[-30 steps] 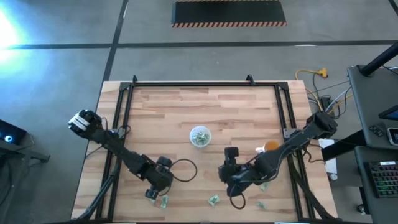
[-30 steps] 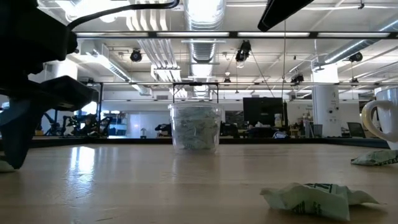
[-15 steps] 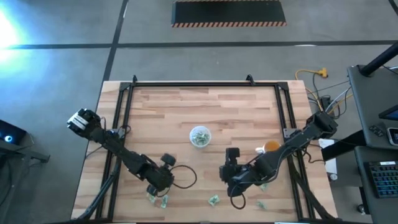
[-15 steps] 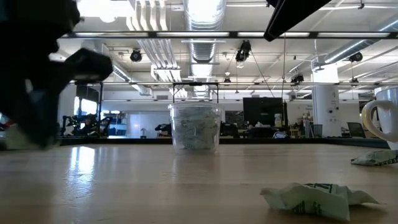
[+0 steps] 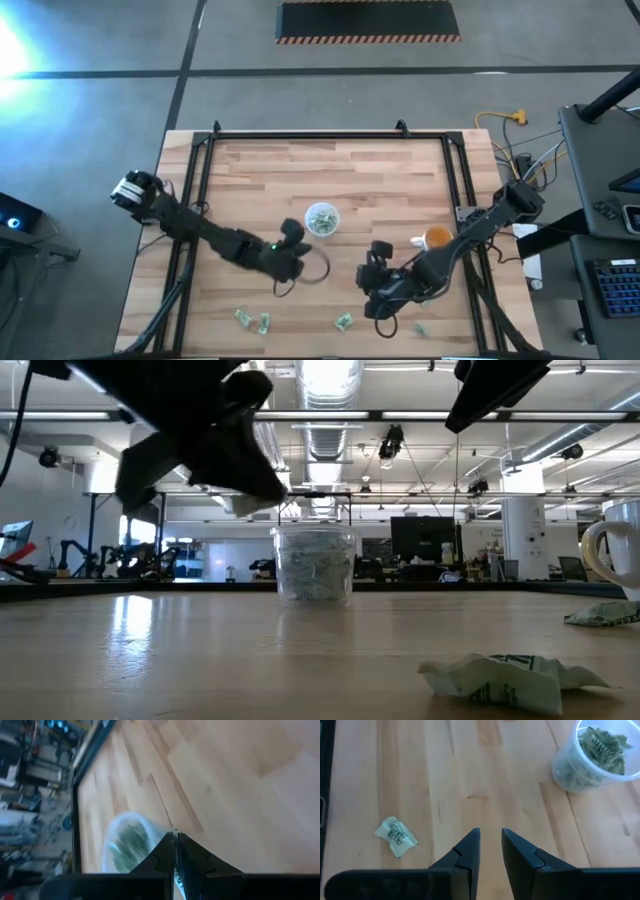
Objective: Pick and place Stevia / Truvia into bins
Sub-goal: Put the light green stevia packet into the transparent container
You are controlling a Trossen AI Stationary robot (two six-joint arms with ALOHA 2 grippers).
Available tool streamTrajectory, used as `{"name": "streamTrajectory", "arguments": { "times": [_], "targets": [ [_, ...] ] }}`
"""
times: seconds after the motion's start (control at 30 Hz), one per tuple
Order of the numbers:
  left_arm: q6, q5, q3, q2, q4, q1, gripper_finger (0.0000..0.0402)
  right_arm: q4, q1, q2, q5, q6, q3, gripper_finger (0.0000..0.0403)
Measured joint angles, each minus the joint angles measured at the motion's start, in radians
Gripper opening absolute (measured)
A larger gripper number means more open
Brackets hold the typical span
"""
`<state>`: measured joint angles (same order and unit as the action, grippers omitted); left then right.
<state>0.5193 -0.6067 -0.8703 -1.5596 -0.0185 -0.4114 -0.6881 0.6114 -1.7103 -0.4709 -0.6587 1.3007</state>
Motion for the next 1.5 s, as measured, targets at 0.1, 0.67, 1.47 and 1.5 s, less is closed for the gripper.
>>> {"name": "streamTrajectory", "arguments": {
  "times": [0.1,0.67,1.47,1.5],
  "targets": [
    [0.045,0.120,-0.005,0.032,0.037,0.078,0.0000,0.015,0.012,0.000,0.000,-0.024,-0.006,0.0069],
    [0.017,0.654,0.092,0.074,0.349,0.477,0.0000,0.041,0.024,0.000,-0.003,-0.019,-0.026,0.0070],
    [-0.085,0.792,0.038,-0.175,0.394,0.555,0.0000,0.068,0.023,-0.002,-0.002,0.034,-0.035,0.0065],
    [-0.093,0.797,0.036,-0.177,0.388,0.558,0.0000,0.068,0.023,-0.002,-0.002,0.034,-0.036,0.0065]
  ]
}}
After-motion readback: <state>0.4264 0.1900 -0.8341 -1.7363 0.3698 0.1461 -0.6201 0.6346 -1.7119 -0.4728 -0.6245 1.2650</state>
